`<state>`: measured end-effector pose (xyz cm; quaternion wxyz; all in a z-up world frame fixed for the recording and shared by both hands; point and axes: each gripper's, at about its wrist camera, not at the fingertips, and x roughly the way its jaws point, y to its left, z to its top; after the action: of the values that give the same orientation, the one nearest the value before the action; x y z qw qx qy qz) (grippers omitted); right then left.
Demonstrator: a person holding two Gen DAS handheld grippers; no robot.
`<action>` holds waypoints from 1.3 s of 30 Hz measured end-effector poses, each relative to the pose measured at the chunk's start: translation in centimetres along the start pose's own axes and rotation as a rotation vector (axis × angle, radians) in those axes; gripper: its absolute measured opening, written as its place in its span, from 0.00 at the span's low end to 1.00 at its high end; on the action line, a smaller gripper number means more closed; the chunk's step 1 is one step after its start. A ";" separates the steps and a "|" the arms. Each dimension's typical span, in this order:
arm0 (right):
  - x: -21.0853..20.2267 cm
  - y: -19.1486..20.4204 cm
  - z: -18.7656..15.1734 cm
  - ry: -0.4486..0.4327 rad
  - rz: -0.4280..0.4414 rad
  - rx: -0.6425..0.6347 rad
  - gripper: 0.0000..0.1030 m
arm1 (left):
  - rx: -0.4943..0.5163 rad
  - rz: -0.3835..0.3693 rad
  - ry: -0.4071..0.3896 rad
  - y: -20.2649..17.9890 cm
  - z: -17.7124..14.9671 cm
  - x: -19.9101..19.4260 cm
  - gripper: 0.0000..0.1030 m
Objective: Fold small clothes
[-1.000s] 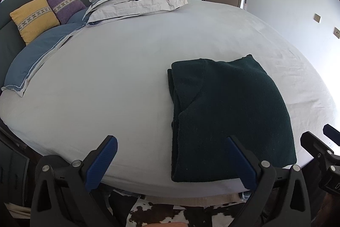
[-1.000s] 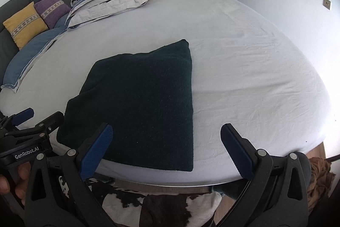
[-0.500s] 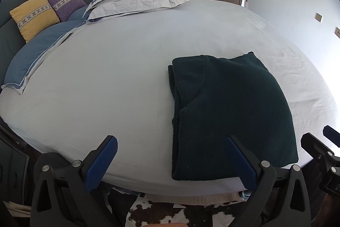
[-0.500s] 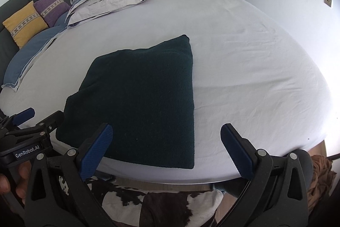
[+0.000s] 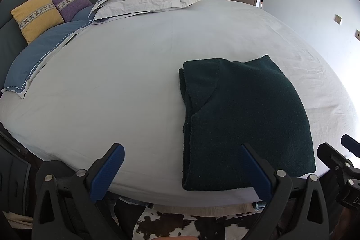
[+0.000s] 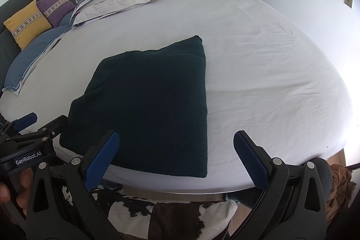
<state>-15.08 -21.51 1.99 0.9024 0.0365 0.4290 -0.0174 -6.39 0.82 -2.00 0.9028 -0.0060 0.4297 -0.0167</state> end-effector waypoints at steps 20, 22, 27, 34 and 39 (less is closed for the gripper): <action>0.1 0.2 -0.1 0.001 0.001 -0.002 1.00 | -0.001 0.000 0.000 0.0 -0.1 -0.1 1.00; 0.2 0.2 -0.1 0.002 0.000 -0.002 1.00 | -0.001 0.001 -0.001 0.0 -0.1 -0.1 1.00; 0.2 0.4 -0.2 0.001 0.001 -0.003 1.00 | -0.001 0.000 -0.001 0.1 -0.1 -0.1 1.00; 0.2 0.4 -0.2 0.001 0.001 -0.002 1.00 | -0.001 0.000 -0.001 0.1 -0.1 -0.1 1.00; 0.2 0.4 -0.2 0.000 0.002 -0.003 1.00 | -0.001 0.000 -0.001 0.3 -0.1 -0.1 1.00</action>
<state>-15.08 -21.08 1.75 0.9025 0.0357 0.4288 -0.0157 -6.52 1.07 -1.94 0.9030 -0.0066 0.4292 -0.0163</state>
